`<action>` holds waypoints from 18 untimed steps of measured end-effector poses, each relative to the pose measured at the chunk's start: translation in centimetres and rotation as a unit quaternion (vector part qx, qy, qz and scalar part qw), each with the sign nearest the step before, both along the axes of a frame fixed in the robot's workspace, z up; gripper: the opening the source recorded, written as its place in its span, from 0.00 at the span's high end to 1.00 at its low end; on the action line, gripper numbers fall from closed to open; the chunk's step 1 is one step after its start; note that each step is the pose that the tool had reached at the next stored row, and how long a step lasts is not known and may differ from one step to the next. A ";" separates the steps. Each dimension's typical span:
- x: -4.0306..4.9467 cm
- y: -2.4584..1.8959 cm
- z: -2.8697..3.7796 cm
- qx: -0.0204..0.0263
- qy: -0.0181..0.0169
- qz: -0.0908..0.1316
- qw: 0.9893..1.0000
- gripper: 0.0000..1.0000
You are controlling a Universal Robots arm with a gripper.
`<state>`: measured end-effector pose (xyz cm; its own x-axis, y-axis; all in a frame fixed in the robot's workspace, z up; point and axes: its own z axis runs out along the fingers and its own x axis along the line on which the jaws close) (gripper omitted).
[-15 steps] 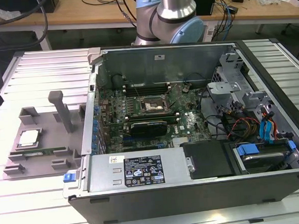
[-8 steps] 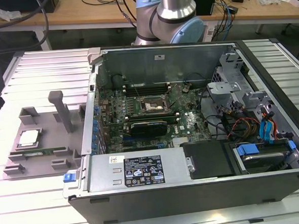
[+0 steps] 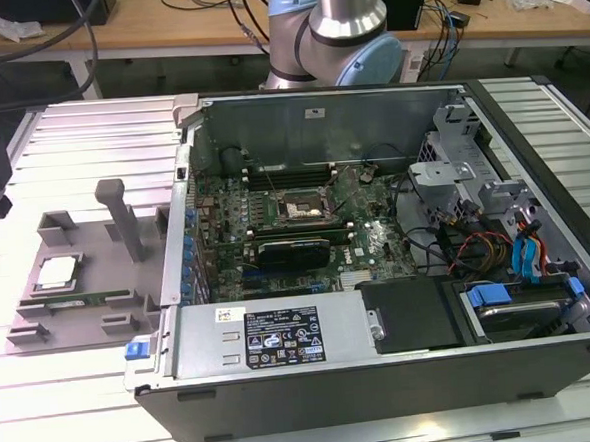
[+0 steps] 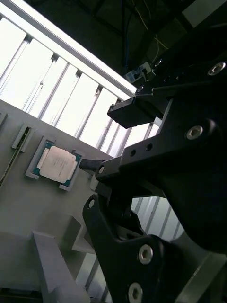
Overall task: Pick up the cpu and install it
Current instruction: 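Pick up the cpu and move it towards the insertion slot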
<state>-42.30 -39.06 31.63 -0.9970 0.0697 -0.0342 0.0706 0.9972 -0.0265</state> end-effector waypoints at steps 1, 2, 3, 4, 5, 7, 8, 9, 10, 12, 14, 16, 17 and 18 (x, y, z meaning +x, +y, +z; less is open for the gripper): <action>0.00 0.00 -0.07 0.000 0.000 0.000 1.000 0.46; 0.00 0.00 -0.17 0.000 0.000 0.000 1.000 0.46; 0.00 0.00 -0.24 0.000 0.000 0.000 1.000 0.46; 0.00 0.00 -0.33 0.000 0.000 0.000 1.000 0.46; 0.00 0.00 -0.38 0.000 0.000 0.000 1.000 0.46; 0.00 0.00 -0.52 0.000 0.000 0.000 1.000 0.46; 0.00 0.00 -0.65 0.000 0.000 0.000 1.000 0.46; 0.00 0.00 -0.76 0.000 0.000 0.000 1.000 0.46; 0.00 0.00 -0.82 0.000 0.000 0.000 1.000 0.46; 0.00 0.00 -0.97 0.000 0.000 0.000 1.000 0.46; 0.00 0.00 -1.19 0.000 0.000 0.000 1.000 0.46; 0.00 0.00 -1.40 0.000 0.000 0.000 1.000 0.46; 0.00 0.00 -1.49 0.000 0.000 0.000 1.000 0.46; 0.00 0.00 -1.54 0.000 0.000 0.000 1.000 0.46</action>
